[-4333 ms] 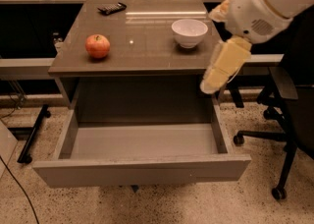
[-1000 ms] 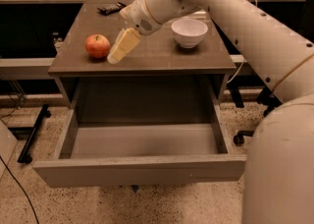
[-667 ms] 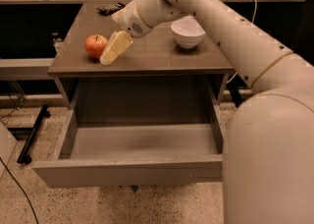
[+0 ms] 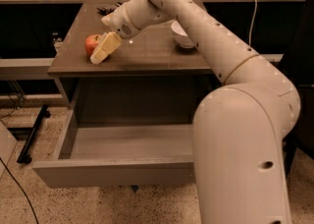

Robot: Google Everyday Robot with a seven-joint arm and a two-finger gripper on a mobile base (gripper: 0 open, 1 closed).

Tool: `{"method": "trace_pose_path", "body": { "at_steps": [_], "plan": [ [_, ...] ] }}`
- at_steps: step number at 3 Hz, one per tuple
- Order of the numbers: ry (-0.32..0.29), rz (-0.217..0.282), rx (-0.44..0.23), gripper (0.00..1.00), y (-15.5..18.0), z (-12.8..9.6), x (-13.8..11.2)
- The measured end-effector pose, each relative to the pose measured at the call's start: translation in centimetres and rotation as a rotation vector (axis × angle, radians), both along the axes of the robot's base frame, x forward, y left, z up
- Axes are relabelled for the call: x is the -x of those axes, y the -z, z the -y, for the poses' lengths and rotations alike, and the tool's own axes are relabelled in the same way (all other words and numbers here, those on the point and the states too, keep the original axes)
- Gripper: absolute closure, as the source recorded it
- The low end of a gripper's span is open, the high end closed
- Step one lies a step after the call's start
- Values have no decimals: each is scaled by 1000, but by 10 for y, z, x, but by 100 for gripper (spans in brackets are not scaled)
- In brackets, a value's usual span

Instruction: Place apple into top drawer

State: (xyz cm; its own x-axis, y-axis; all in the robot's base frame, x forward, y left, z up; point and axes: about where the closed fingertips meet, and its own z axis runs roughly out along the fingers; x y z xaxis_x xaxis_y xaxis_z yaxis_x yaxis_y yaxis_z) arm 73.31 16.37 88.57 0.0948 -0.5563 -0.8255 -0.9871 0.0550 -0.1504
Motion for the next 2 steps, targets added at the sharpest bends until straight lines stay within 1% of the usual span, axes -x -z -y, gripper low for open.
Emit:
{"method": "trace_pose_path", "body": {
  "at_steps": [1,2],
  "plan": [
    [-5,-23,-10,0,9,-13,-10],
    [6,-62,-20,0,22,-20,-18]
  ]
}}
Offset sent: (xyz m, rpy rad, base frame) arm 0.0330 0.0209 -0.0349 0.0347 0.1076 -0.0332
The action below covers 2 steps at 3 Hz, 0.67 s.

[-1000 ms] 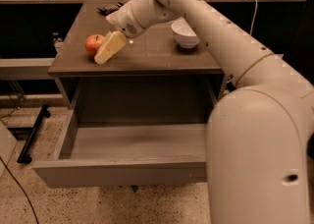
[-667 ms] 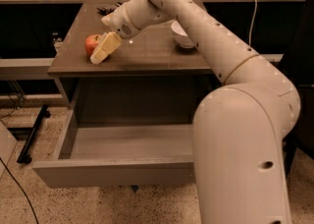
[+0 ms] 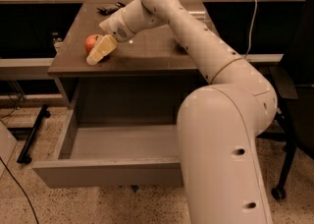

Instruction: Place apple into top drawer

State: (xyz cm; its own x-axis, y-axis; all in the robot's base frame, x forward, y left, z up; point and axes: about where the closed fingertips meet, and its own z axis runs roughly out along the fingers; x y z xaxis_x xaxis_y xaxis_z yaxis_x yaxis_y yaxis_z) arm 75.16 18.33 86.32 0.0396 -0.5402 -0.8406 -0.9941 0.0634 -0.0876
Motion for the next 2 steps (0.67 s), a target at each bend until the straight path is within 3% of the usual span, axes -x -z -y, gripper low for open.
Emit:
{"method": "trace_pose_path", "body": {
  "at_steps": [2],
  "plan": [
    [20,-52,-35,49,16,-1,-2]
  ]
}}
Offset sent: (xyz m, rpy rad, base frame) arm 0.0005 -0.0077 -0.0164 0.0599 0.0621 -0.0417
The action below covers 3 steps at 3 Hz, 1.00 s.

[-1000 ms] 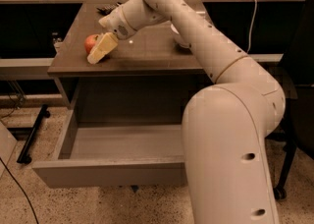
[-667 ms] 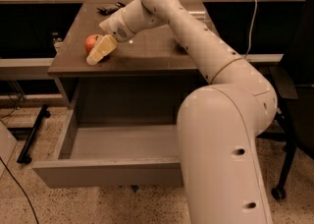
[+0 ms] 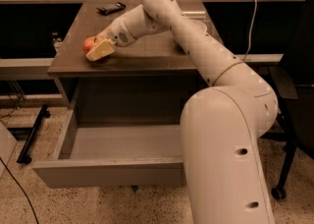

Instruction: Place apple into top drawer

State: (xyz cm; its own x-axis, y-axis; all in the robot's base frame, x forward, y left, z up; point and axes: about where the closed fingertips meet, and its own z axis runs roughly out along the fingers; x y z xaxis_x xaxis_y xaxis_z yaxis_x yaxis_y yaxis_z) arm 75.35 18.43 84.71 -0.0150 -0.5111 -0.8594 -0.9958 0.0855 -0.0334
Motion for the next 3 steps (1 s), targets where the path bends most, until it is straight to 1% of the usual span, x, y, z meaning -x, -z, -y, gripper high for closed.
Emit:
{"method": "trace_pose_path", "body": {
  "at_steps": [1,2,3],
  "plan": [
    [8,16,-79,72,-16,13,10],
    [6,72,-148,96,-45,43,41],
    [11,120,-188,100,-73,79,95]
  ]
}}
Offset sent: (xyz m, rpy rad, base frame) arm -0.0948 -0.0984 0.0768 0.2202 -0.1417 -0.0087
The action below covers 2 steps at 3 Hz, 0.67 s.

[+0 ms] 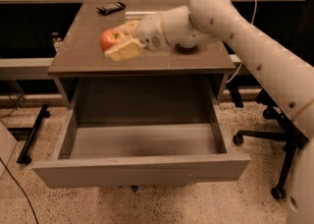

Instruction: Place apple into top drawer

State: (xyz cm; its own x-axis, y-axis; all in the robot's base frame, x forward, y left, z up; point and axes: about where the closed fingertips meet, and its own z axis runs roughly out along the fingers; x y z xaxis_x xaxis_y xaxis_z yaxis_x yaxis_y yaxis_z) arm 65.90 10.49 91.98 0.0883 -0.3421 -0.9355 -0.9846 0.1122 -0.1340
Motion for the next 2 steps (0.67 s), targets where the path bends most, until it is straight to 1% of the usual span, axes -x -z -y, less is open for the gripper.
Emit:
{"method": "trace_pose_path", "body": {
  "at_steps": [1,2],
  "plan": [
    [40,-22,60,100,6,48,58],
    [87,-152,186,100,61,76,124]
  ]
}}
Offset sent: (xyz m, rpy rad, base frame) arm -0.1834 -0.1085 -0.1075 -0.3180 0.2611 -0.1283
